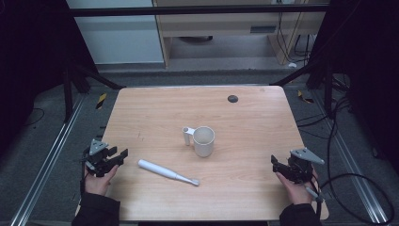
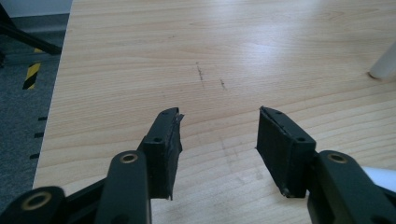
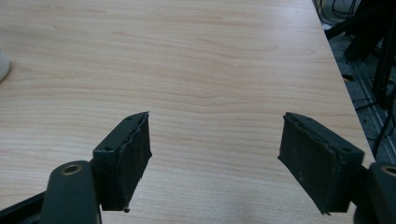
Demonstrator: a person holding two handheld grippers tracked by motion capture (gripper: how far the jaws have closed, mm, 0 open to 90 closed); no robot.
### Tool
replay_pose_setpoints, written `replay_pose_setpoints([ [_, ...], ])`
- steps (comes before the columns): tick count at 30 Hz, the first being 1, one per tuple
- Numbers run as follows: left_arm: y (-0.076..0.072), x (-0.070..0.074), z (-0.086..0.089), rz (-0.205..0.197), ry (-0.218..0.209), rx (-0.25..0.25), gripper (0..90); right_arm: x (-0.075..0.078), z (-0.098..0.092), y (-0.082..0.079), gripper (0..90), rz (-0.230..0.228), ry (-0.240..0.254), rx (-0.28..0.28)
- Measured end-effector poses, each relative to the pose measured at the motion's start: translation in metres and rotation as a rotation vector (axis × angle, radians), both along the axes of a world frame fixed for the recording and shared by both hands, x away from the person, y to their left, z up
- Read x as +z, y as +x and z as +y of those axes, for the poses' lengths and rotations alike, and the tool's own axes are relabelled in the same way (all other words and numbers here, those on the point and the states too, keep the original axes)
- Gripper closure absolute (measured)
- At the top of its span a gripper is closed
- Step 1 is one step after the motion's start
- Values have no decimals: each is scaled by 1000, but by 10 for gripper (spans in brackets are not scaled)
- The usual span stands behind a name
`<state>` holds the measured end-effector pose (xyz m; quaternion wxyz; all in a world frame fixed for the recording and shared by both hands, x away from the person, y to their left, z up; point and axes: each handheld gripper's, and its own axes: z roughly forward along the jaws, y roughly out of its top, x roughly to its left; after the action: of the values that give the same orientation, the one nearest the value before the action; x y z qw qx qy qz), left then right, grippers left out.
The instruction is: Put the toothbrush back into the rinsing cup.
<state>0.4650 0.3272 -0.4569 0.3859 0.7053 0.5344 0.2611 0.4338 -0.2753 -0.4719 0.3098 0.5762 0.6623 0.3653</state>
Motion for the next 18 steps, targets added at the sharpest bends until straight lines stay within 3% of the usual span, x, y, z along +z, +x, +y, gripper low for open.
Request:
replay_pose_setpoints([
  [7,-2,4,-6,26,6,-40,589,2,6,-3,250,-2,2,25],
  [18,-4,10,-26,30,32,-122,696,5,17,-7,272,-2,14,76],
])
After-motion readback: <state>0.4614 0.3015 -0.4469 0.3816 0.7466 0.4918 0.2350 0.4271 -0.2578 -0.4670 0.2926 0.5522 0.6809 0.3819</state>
